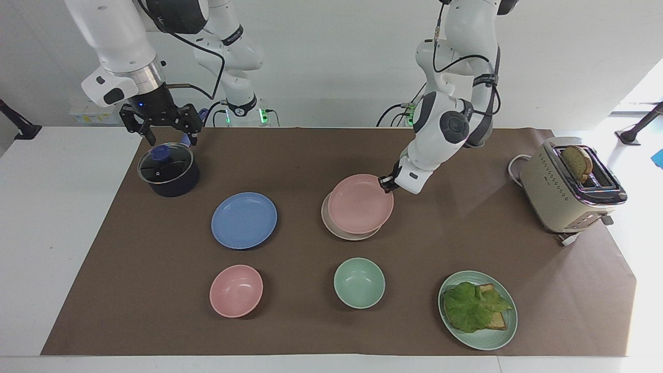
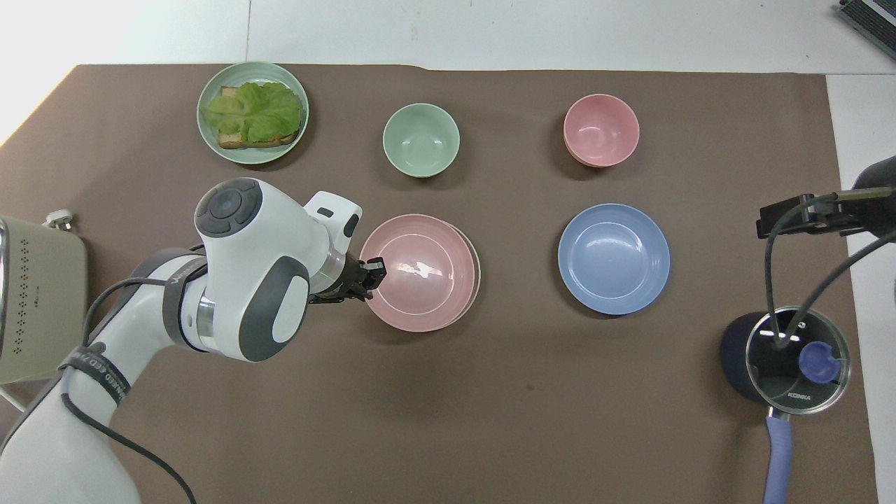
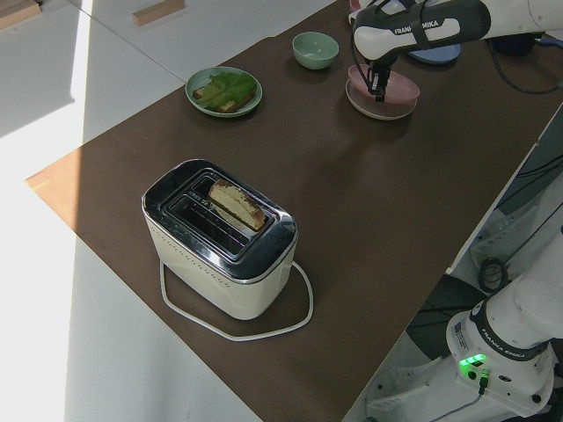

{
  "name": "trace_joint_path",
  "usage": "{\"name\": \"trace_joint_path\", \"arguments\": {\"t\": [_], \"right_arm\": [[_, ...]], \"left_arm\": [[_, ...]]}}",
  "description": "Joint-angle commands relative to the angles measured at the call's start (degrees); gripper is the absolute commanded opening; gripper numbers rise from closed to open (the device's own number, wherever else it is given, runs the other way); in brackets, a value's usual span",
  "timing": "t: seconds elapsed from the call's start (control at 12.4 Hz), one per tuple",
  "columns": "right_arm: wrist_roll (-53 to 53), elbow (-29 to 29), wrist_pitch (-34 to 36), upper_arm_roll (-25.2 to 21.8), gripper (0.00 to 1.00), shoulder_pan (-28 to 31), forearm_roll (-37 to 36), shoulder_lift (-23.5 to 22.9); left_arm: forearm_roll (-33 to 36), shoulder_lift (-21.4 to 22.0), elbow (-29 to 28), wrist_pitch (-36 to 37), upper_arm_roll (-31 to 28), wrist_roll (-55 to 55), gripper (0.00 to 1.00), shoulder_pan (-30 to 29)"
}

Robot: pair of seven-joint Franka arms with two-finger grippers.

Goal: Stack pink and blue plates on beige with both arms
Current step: 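Carry the pink bowl with the left gripper onto the beige plate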

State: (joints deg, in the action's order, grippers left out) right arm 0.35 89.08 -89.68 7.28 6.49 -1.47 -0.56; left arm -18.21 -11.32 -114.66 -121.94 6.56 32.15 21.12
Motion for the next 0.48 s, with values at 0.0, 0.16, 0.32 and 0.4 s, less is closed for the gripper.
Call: {"name": "trace_joint_path", "arguments": {"t": [0.0, 0.16, 0.32, 0.4], "right_arm": [[-1.7, 0.9, 0.4, 0.2, 1.0, 1.0, 0.9, 1.0], [-1.7, 0.9, 0.4, 0.2, 1.0, 1.0, 0.9, 1.0], [-1.8, 0.9, 0.4, 0.2, 1.0, 1.0, 0.9, 1.0], [-1.8, 0.9, 0.4, 0.1, 1.0, 1.0, 0.9, 1.0]], "left_arm": [[-1.1, 1.2, -1.4, -2.7, -1.1, -0.1, 0.7, 1.5], [-1.1, 1.2, -1.4, -2.8, -1.3, -0.1, 1.0, 1.4], [-1.0, 0.7, -0.7, -2.5, -1.5, -0.6, 1.0, 0.7], [-0.6, 0.4, 0.3, -1.6, -1.6, -0.5, 1.0, 0.2]]}}
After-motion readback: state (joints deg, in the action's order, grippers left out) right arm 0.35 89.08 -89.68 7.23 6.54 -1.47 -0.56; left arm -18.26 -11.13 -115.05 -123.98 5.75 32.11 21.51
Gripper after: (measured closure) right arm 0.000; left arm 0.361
